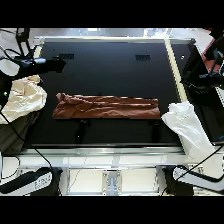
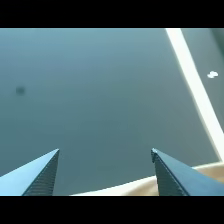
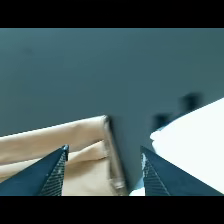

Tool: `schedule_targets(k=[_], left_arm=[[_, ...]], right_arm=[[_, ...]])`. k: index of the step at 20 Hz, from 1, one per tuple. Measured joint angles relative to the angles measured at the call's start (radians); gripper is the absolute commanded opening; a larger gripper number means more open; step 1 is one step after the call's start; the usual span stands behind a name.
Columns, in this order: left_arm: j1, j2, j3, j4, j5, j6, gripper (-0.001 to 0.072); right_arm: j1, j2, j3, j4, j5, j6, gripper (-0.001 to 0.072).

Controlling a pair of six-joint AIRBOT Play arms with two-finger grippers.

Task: Fold the shirts.

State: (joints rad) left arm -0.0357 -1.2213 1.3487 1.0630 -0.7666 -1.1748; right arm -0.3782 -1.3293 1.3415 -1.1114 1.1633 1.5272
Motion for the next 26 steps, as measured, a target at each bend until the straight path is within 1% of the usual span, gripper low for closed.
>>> schedule_targets(k=[1, 2, 4, 6, 9, 12, 16, 20, 21, 23, 24, 26], left_arm=[[-0.025, 0.005, 0.0, -0.005, 0.003, 0.014, 0.0648], [-0.052, 0.007, 0.001, -0.009, 0.009, 0.027, 0.0648], [-0.1, 0.002, 0.001, -0.013, 0.011, 0.043, 0.0647], [-0.142, -0.016, 0.001, -0.014, 0.015, 0.049, 0.0647], [-0.202, -0.063, 0.001, -0.016, 0.016, 0.039, 0.0646], [-0.261, -0.13, 0.001, -0.017, 0.005, 0.022, 0.0646], [-0.325, -0.213, 0.002, -0.017, -0.013, 0.005, 0.0646], [-0.357, -0.253, 0.002, -0.017, -0.019, 0.001, 0.0647], [-0.359, -0.257, 0.002, -0.017, -0.019, 0.0, 0.0646], [-0.364, -0.262, 0.002, -0.017, -0.02, 0.0, 0.0647], [-0.365, -0.264, 0.002, -0.017, -0.021, 0.0, 0.0646], [-0.367, -0.268, 0.002, -0.017, -0.022, 0.0, 0.0646]], right_arm=[[-0.038, -0.042, -0.006, 0.102, 0.029, -0.043, 0.0646], [-0.064, -0.084, -0.009, 0.186, 0.058, -0.079, 0.07], [-0.098, -0.17, -0.014, 0.291, 0.111, -0.138, 0.0699], [-0.105, -0.25, -0.018, 0.343, 0.143, -0.185, 0.0699], [-0.091, -0.356, -0.019, 0.374, 0.168, -0.243, 0.0696], [-0.07, -0.423, -0.019, 0.368, 0.179, -0.282, 0.069], [-0.032, -0.47, -0.019, 0.325, 0.186, -0.308, 0.0689], [0.02, -0.491, -0.019, 0.289, 0.206, -0.317, 0.0686], [0.034, -0.493, -0.019, 0.285, 0.213, -0.319, 0.0659], [0.064, -0.497, -0.019, 0.271, 0.226, -0.322, 0.0553], [0.078, -0.498, -0.02, 0.264, 0.229, -0.323, 0.0424], [0.103, -0.499, -0.021, 0.266, 0.24, -0.324, 0.0015]])
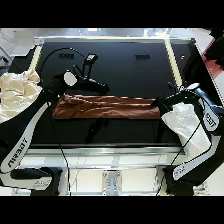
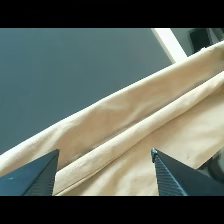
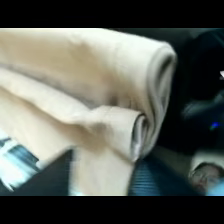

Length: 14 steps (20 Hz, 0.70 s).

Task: Fold the shirts.

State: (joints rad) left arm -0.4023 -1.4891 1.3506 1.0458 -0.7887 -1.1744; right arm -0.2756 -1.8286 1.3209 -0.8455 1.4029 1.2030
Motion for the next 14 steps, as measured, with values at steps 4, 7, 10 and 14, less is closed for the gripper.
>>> schedule_targets(k=[4, 7, 10, 14], left_arm=[[0.0, -0.01, 0.0, 0.0, -0.015, 0.0, 0.0209], [-0.001, -0.034, -0.002, 0.001, -0.061, 0.0, 0.0014], [-0.002, -0.092, -0.002, 0.001, -0.102, 0.0, 0.0014], [-0.01, -0.208, -0.002, 0.0, -0.13, -0.001, 0.0014]], right_arm=[[0.025, 0.026, 0.013, 0.079, 0.061, -0.024, 0.0013], [0.033, 0.083, 0.051, 0.129, 0.101, -0.031, 0.0012], [0.059, 0.155, 0.117, 0.146, 0.121, -0.008, 0.0012], [0.148, 0.214, 0.234, 0.153, 0.13, 0.05, 0.0011]])
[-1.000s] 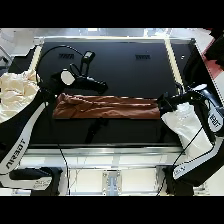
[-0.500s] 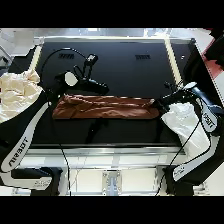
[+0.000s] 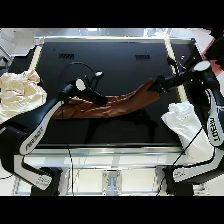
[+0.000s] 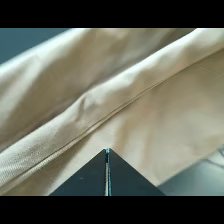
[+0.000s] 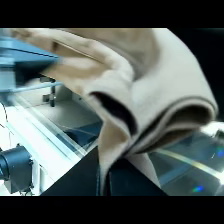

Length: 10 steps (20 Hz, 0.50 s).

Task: Fold the shirts.

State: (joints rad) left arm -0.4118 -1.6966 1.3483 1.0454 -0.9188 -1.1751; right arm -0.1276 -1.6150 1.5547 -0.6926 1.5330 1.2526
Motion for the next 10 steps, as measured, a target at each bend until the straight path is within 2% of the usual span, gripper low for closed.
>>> schedule_targets(k=[6, 10], left_arm=[[-0.003, -0.085, 0.0, -0.014, -0.002, -0.022, 0.0014], [0.04, -0.036, 0.002, -0.013, 0.001, -0.025, 0.0014]], right_arm=[[0.206, 0.019, 0.173, -0.023, -0.021, 0.087, 0.0011], [0.339, 0.023, 0.221, -0.066, -0.072, 0.132, 0.001]])
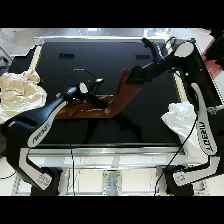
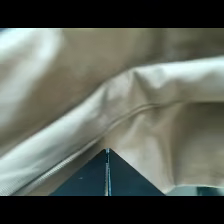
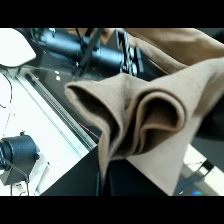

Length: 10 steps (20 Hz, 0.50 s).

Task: Fold the shirts.

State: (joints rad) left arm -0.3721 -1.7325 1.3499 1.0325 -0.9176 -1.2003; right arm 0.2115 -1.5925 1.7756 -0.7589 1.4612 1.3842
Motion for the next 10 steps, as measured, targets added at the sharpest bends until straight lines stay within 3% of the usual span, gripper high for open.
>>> schedule_targets(k=[4, 10], left_arm=[[0.134, 0.173, 0.0, 0.018, -0.011, 0.0, 0.0014], [0.412, 0.447, 0.0, 0.039, -0.016, -0.001, 0.0014]], right_arm=[[0.117, -0.002, 0.013, -0.014, -0.121, 0.031, 0.0008], [0.349, -0.092, 0.054, 0.001, -0.502, 0.042, 0.0013]])
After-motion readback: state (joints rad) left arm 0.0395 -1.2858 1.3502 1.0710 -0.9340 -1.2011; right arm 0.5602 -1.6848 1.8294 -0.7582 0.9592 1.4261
